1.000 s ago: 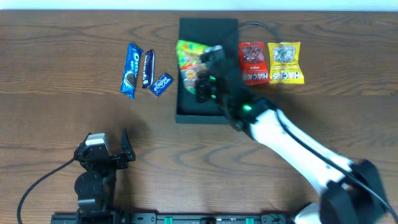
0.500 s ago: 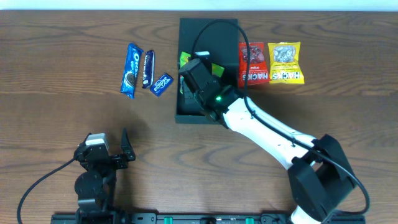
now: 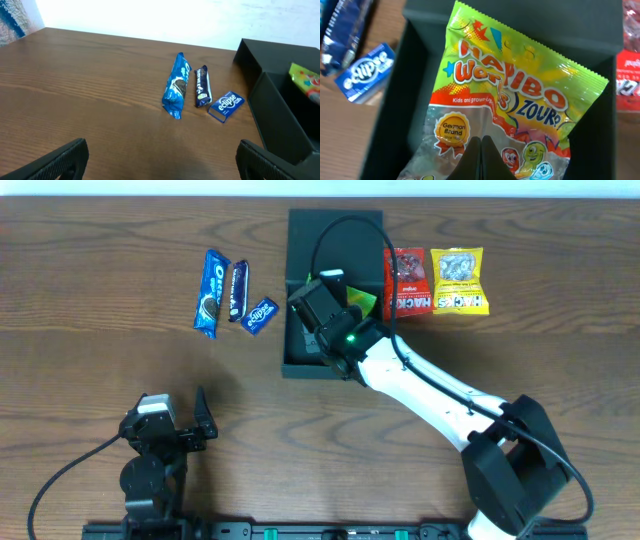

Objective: Pack container

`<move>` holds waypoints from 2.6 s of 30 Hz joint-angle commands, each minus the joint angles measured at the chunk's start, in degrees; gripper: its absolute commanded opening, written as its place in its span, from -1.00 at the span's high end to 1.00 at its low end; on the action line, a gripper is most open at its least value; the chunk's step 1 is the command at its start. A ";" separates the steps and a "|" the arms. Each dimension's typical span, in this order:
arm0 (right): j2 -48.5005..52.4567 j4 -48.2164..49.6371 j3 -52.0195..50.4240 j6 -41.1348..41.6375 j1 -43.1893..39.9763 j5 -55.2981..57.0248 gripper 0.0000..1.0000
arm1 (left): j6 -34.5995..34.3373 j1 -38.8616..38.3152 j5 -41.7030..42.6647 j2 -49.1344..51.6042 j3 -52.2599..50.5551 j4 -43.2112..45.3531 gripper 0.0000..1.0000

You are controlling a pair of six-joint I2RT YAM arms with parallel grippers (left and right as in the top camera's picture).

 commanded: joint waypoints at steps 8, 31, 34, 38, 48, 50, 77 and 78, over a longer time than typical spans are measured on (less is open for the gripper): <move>-0.22 -2.10 1.60 -5.86 -0.81 2.45 0.97 | 0.22 0.09 -0.37 -0.37 -1.64 -0.42 -0.91; -0.22 -3.45 1.60 -7.89 -0.35 5.92 -0.98 | 0.22 0.09 -0.37 -0.37 -1.64 -0.42 -0.90; -0.50 -1.29 1.62 -7.89 -0.57 5.95 -0.99 | 0.22 0.09 -0.37 -0.37 -1.64 -0.42 -0.90; -0.61 0.66 1.62 -7.89 -1.53 5.62 -0.98 | 0.22 0.09 -0.37 -0.37 -1.64 -0.42 -0.90; -0.15 0.17 1.62 -7.89 -5.31 -5.97 0.98 | 0.22 0.09 -0.37 -0.37 -1.64 -0.42 -0.90; -0.52 0.00 1.62 -7.91 -5.81 -7.85 0.98 | 0.22 0.09 -0.37 -0.37 -1.64 -0.42 -0.90; -20.70 -20.52 1.62 -24.57 -17.94 -23.15 0.95 | -1.42 0.09 8.26 -0.37 -1.64 1.75 -0.90; -20.70 -20.85 1.62 -25.14 -18.36 -24.00 0.88 | -2.43 0.09 9.42 -0.37 -1.64 3.41 -0.90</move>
